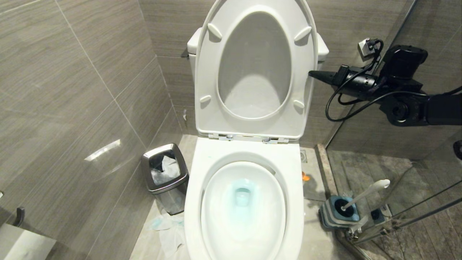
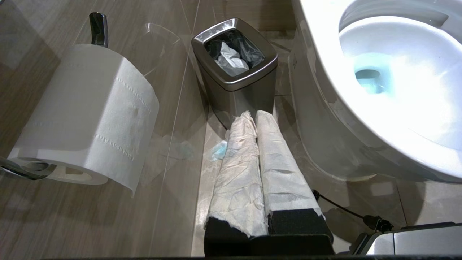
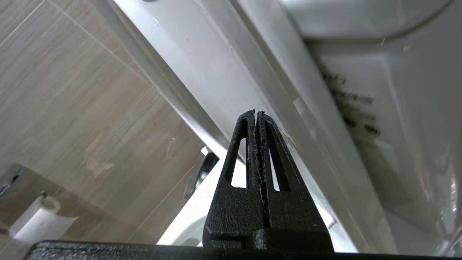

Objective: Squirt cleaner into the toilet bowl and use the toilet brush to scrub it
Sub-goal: Use the right hand to fully open the toilet lid, then pour in the cleaning agent

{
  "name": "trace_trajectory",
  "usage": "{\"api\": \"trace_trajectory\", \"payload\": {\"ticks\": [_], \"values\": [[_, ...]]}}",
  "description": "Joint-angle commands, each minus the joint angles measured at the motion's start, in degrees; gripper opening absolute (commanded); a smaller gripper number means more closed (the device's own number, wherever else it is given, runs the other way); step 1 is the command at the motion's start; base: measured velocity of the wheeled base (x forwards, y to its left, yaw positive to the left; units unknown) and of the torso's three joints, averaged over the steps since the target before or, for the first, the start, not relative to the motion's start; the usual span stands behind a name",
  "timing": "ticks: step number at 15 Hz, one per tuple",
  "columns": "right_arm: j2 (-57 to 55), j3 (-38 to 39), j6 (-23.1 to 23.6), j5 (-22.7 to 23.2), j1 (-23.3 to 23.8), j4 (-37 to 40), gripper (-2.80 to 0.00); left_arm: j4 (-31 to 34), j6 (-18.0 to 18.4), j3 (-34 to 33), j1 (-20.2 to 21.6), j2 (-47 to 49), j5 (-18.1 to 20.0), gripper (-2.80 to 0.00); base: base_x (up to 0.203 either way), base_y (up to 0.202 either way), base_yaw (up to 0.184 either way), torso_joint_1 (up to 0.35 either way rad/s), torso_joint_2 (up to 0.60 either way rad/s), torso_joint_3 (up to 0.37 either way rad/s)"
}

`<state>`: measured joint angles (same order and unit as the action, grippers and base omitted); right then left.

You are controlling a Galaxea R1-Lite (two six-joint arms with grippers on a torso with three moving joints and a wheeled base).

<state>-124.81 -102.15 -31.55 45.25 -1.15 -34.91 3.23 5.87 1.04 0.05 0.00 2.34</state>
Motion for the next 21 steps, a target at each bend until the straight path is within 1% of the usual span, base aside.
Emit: {"api": "trace_trajectory", "payload": {"ticks": [1, 5, 8, 13, 16, 19, 21], "values": [[-1.8, -2.5, -0.2, -0.5, 0.0, -0.2, -2.80, 0.0, 0.0, 0.0, 0.0, 0.0, 0.0, -2.80, 0.000, 0.000, 0.000, 0.000, 0.00, 0.000], [-1.2, -2.5, -0.5, -0.4, 0.0, -0.2, -2.80, 0.0, 0.1, 0.0, 0.0, 0.0, 0.0, -2.80, 0.000, 0.000, 0.000, 0.000, 0.00, 0.000], [2.0, -0.2, -0.9, -0.2, -0.1, -0.2, -2.80, 0.0, -0.8, -0.1, 0.0, 0.0, -0.1, -2.80, 0.000, 0.000, 0.000, 0.000, 0.00, 0.000], [12.5, 10.0, -3.9, -0.1, -1.3, -0.2, -2.80, 0.0, -2.3, -0.1, 0.0, 0.0, -0.2, -2.80, 0.000, 0.000, 0.000, 0.000, 0.00, 0.000], [20.1, 18.6, -4.2, -0.1, -2.7, -0.2, -2.80, 0.0, -2.3, -0.1, 0.0, 0.0, -0.2, -2.80, 0.000, 0.000, 0.000, 0.000, 0.00, 0.000], [29.9, 26.2, -4.1, -0.3, -5.1, 0.0, -2.80, 0.0, -2.3, -0.1, 0.0, 0.0, -0.2, -2.80, 0.000, 0.000, 0.000, 0.000, 0.00, 0.000], [37.7, 30.5, -4.1, -0.8, -6.6, 1.6, -2.80, 0.0, -2.3, -0.1, 0.0, 0.0, -0.2, -2.80, 0.000, 0.000, 0.000, 0.000, 0.00, 0.000]]}}
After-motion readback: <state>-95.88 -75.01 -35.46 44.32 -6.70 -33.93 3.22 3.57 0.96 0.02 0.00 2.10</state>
